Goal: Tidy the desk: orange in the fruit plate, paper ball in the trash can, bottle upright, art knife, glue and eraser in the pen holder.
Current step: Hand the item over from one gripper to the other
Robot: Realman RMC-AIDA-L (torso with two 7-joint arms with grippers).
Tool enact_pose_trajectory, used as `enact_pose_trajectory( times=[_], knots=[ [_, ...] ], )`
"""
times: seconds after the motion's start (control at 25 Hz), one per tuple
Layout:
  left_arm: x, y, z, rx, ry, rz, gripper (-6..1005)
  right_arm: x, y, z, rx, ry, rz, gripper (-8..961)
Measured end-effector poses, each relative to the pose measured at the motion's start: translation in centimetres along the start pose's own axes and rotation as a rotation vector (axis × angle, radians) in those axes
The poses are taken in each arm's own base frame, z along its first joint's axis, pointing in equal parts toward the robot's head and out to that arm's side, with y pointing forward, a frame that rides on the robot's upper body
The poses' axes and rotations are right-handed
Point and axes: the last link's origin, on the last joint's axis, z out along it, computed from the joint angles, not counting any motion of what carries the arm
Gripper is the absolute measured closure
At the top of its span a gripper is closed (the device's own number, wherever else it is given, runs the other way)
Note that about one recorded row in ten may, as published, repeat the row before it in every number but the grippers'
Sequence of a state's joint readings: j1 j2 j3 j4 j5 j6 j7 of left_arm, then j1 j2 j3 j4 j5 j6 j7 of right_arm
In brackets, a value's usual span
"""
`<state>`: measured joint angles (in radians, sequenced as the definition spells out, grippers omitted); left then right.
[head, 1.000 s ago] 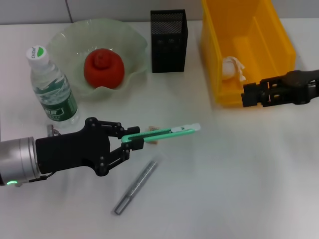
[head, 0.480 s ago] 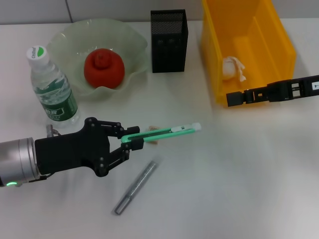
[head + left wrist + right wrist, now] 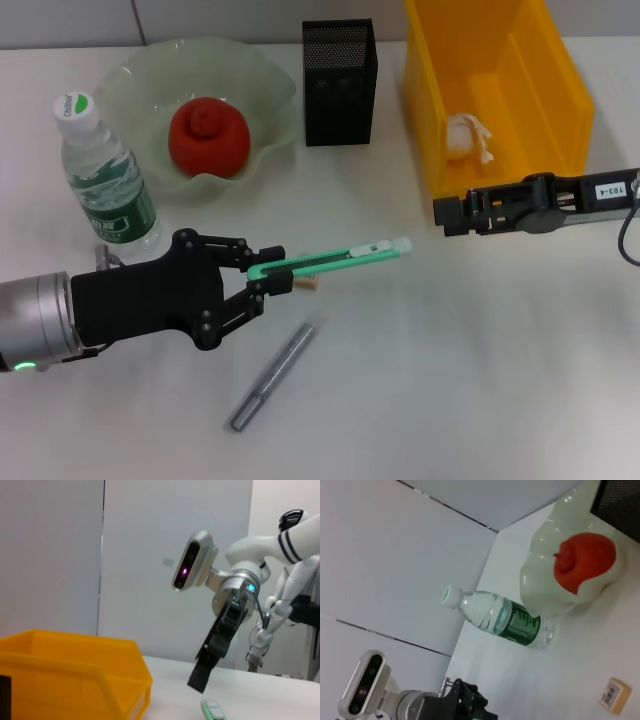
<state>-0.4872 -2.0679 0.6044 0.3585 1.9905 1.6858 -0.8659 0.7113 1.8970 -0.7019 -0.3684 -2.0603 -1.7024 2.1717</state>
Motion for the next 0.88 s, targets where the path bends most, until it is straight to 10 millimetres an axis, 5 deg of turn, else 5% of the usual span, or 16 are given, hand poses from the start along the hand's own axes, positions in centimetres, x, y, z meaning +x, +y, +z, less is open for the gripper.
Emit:
enact_pose_trajectory(
  times=[0.88],
  knots=[
    [0.9, 0.2, 0.5, -0.022, 0.071, -0.022, 791, 0.8, 0.5, 0.6, -0.073, -0.025, 0.042, 345]
  ],
)
